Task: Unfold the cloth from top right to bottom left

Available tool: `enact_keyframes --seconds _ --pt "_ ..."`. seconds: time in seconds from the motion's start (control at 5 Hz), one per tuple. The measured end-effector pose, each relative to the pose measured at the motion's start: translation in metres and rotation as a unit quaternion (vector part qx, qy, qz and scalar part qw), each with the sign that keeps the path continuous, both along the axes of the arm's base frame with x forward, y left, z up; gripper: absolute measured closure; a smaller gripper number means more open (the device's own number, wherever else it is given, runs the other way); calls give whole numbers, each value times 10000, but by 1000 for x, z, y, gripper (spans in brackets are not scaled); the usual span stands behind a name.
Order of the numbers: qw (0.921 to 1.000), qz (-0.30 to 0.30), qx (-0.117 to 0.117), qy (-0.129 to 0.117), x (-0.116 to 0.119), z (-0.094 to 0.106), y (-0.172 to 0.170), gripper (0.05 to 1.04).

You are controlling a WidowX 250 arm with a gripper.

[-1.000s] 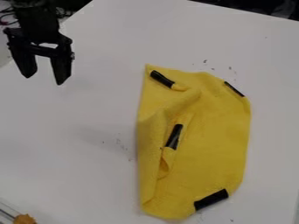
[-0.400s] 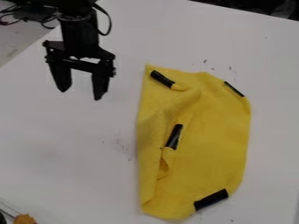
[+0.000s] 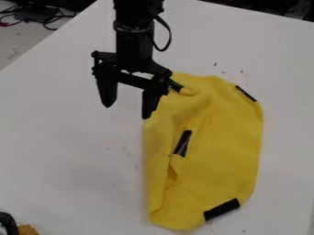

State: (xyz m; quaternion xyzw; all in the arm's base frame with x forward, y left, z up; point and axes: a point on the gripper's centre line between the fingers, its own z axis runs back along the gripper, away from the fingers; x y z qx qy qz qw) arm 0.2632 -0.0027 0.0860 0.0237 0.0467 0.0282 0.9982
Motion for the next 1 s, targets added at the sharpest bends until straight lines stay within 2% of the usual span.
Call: enact_keyframes --seconds 0.2,0.4,0.6,1.0 --pt "9996 -290 0 -59 4 -16 -49 85" --pt "9991 -409 76 -85 1 -24 -76 85" --pt "9986 -520 98 -51 5 -33 -91 85" --pt "9978 -658 -100 17 21 -52 -97 85"
